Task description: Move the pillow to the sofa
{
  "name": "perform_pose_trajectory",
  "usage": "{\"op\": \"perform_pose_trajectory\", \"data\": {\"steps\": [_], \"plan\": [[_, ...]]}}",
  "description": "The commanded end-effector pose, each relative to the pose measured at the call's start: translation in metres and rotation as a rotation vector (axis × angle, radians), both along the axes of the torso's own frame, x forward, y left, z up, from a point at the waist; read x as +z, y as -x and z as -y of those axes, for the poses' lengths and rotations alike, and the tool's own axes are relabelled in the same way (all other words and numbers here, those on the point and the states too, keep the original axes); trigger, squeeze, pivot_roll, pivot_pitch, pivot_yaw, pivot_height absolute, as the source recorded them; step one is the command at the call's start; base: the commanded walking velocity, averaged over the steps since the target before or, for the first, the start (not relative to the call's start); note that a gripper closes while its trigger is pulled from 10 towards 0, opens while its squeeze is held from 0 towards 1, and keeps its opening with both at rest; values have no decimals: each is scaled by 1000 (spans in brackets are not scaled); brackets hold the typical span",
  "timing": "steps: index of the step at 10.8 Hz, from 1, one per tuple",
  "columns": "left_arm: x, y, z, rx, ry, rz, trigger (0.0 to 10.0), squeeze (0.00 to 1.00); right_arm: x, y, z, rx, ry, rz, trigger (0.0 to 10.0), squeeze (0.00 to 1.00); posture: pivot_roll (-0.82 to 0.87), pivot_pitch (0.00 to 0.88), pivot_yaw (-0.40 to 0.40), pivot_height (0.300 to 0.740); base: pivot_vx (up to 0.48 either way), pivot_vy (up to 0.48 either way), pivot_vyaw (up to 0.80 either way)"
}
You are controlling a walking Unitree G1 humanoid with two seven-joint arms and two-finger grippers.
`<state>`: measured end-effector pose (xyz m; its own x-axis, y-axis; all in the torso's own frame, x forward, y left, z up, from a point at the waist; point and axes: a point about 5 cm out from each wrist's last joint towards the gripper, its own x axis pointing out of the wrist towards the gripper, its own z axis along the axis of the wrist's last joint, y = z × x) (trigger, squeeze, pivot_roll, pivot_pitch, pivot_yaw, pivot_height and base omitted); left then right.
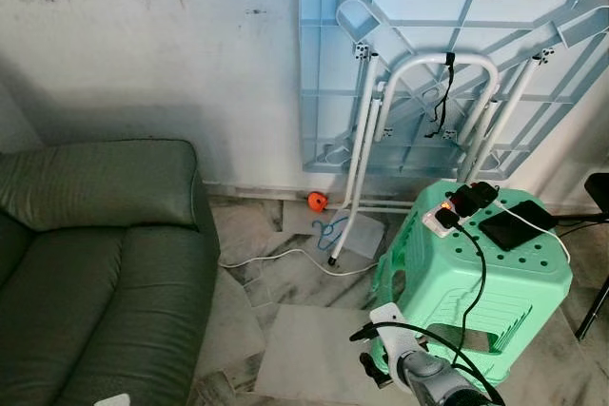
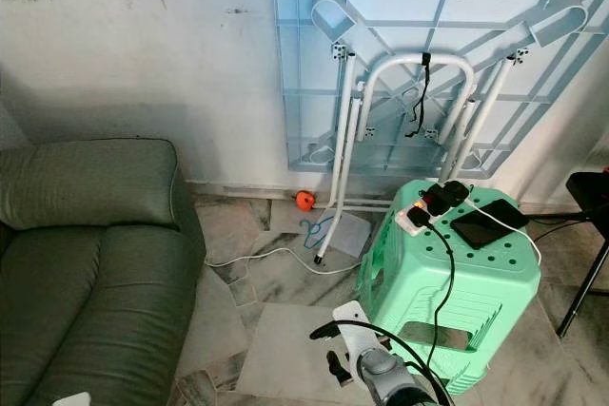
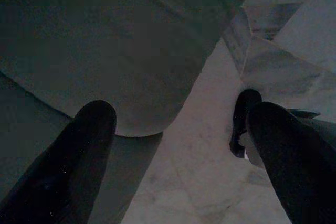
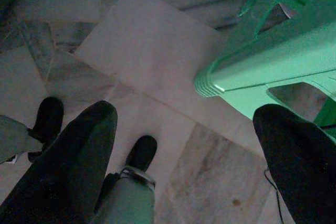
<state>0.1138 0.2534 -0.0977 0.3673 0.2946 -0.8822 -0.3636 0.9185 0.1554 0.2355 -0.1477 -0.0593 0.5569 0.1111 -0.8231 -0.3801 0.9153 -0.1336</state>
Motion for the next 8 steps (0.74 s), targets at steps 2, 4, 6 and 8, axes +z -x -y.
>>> {"op": "perform_pose_trajectory", "data": {"steps": [2, 4, 6, 8], "plan": [[0, -1, 0, -12, -1, -5, 10000, 0, 0, 0, 1, -3, 7, 2, 10000, 0, -73, 0, 32, 740, 0, 0, 0], [0, -2, 2, -10, 5, -5, 10000, 0, 1, -1, 1, 27, 24, 5, 10000, 0, -72, 0, 31, 740, 0, 0, 0], [0, -2, 2, -4, 11, -8, 10000, 0, 1, -2, 3, 32, 30, 6, 10000, 0, -73, 0, 31, 740, 0, 0, 0], [0, -3, 2, -5, 11, -8, 10000, 0, 1, -1, 1, 73, 38, -5, 10000, 0, -71, 0, 33, 740, 0, 0, 400]]}}
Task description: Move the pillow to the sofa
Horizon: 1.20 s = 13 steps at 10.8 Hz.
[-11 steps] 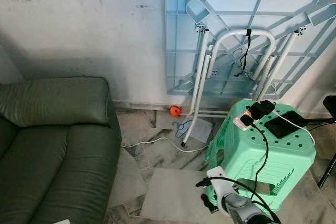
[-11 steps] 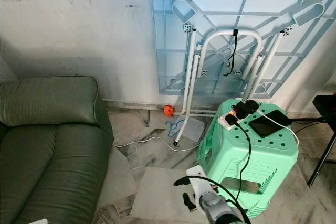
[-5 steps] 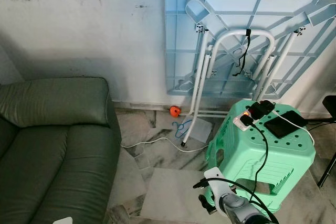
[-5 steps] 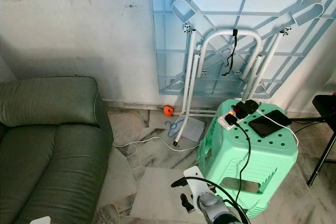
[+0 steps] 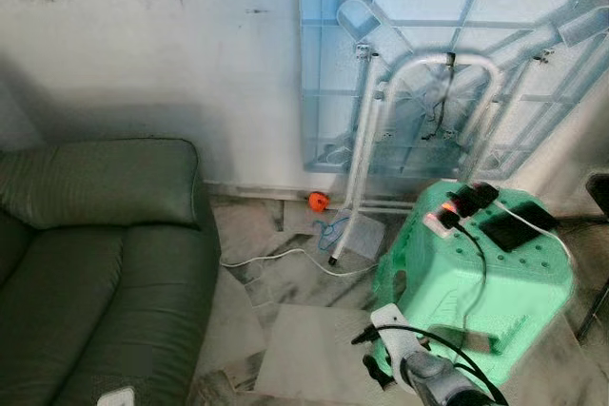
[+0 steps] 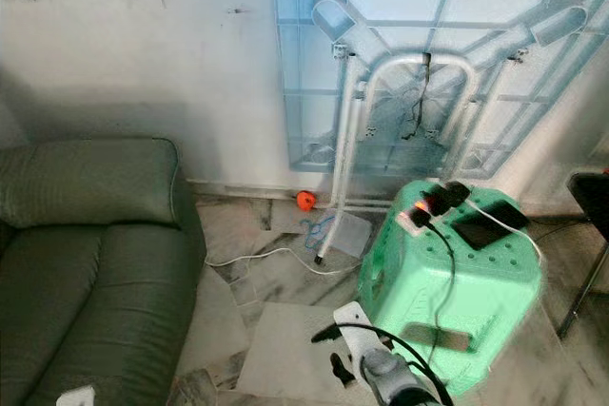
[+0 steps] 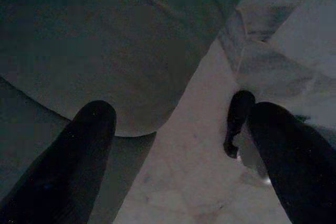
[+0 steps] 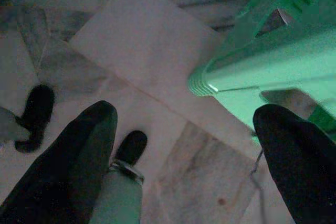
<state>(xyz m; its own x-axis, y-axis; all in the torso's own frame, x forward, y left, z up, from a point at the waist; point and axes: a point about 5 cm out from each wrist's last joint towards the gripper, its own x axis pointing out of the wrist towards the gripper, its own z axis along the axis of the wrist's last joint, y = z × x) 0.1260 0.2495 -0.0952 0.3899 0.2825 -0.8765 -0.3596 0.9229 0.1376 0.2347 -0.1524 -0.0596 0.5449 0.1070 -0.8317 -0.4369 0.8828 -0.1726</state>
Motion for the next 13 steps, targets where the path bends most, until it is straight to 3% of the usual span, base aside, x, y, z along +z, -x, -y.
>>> {"op": "perform_pose_trajectory", "data": {"steps": [1, 5, 9, 13], "plan": [[-2, 9, -2, 1, 0, -30, 10000, 0, 0, -1, -4, 25, -1, 1, 10000, 0, -70, 0, 34, 740, 0, 0, 800], [-1, 7, -4, -11, -15, -34, 10000, 0, 1, -2, -7, 52, 13, 7, 10000, 0, -70, 0, 37, 740, 0, 0, 800], [-1, 12, -10, -108, -124, -114, 10000, 0, 1, -2, -7, 92, 37, 10, 10000, 0, -70, 0, 37, 740, 0, 0, 800], [0, 9, -9, -141, -154, -123, 10000, 0, 1, -2, -6, 122, 54, 13, 10000, 0, -69, 0, 34, 740, 0, 0, 800]]}}
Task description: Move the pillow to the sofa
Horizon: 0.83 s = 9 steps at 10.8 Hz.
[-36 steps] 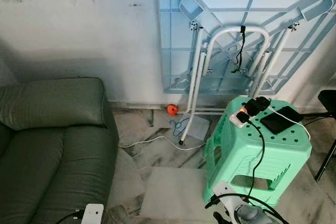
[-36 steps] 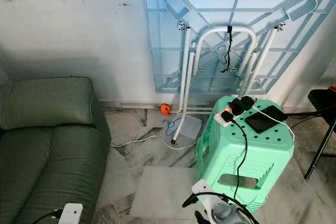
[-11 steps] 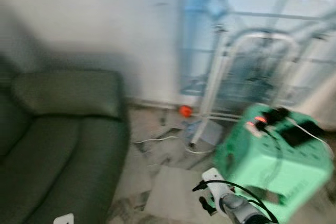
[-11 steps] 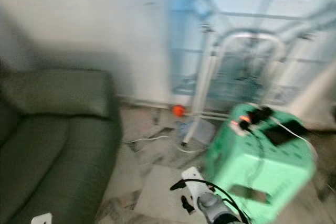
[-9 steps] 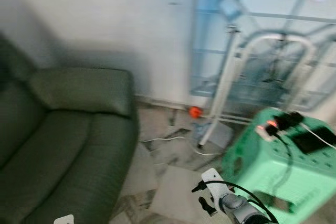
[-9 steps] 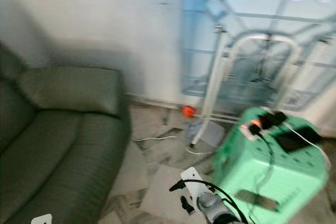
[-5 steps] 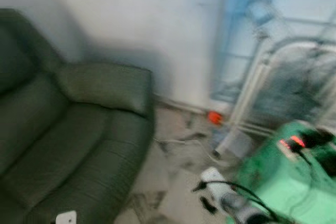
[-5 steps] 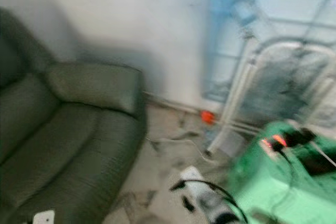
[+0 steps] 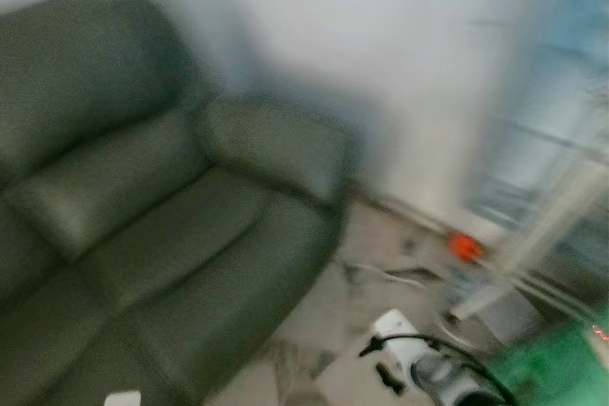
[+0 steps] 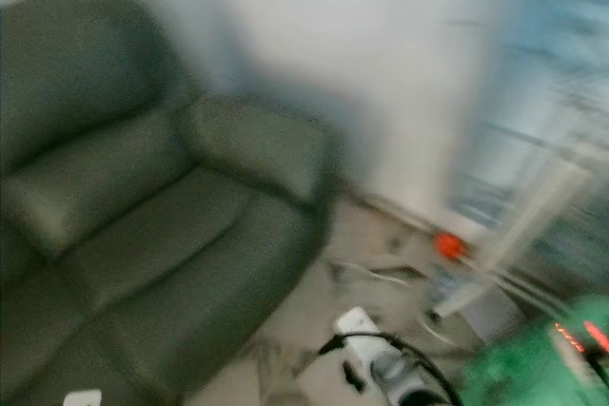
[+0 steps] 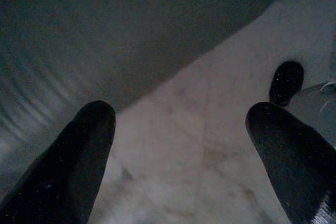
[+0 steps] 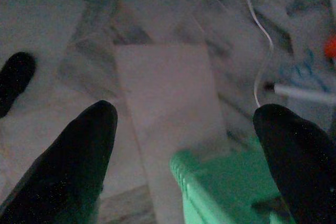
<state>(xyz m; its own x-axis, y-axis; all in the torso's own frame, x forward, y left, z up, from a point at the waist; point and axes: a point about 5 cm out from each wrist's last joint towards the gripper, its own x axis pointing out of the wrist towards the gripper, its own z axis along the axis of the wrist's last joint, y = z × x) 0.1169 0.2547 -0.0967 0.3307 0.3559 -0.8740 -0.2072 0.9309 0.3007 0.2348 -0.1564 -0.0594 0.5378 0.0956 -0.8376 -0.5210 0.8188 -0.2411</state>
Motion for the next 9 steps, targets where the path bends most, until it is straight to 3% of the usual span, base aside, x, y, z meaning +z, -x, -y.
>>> {"op": "perform_pose_trajectory", "data": {"steps": [1, 7, 9], "plan": [[1, -2, -2, 9, -13, 0, 10000, 0, 1, -2, -10, 24, -23, 7, 10000, 0, -71, 0, 33, 740, 0, 0, 800], [-2, -13, 22, 52, 95, 19, 10000, 0, 1, -2, -9, 15, -26, 1, 10000, 0, -72, 0, 27, 740, 0, 0, 800], [-2, -13, 23, 48, 96, 19, 10000, 0, 1, -1, -8, 14, -26, -1, 10000, 0, -73, 0, 28, 740, 0, 0, 800]]}}
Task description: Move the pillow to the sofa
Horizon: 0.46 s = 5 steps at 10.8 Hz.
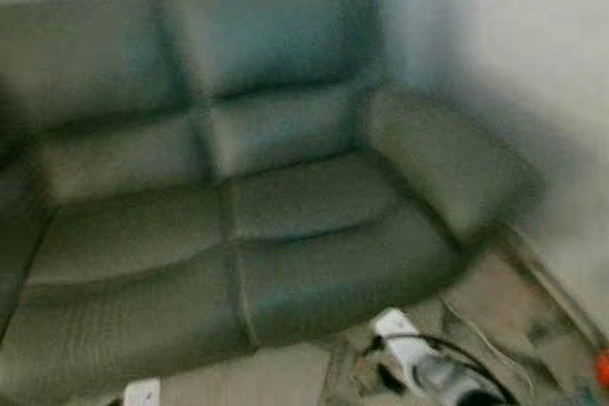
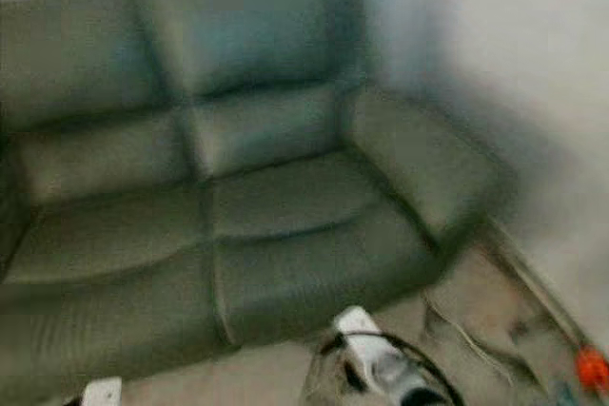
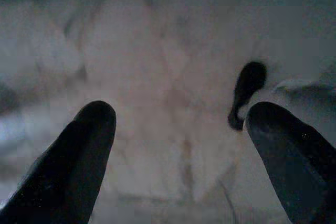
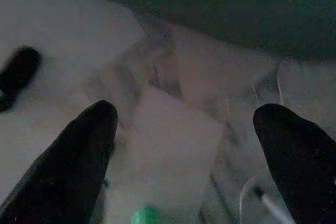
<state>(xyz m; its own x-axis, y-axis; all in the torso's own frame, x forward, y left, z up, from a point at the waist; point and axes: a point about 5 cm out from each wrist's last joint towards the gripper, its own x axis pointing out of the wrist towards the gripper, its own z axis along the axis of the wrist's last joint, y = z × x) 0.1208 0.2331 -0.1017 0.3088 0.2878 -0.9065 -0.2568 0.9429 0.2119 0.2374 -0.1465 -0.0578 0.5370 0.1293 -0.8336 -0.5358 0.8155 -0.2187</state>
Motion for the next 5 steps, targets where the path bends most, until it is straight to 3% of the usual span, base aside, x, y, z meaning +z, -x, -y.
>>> {"op": "perform_pose_trajectory", "data": {"steps": [1, 5], "plan": [[2, -7, -1, 2, 0, 24, 10000, 0, -1, 1, 2, -5, 3, -3, 10000, 0, -73, 0, 28, 740, 0, 0, 800], [6, 19, -37, 34, -25, 18, 10000, 0, 0, 1, 2, 6, 9, 0, 10000, 0, -74, 0, 26, 740, 0, 0, 800]]}}
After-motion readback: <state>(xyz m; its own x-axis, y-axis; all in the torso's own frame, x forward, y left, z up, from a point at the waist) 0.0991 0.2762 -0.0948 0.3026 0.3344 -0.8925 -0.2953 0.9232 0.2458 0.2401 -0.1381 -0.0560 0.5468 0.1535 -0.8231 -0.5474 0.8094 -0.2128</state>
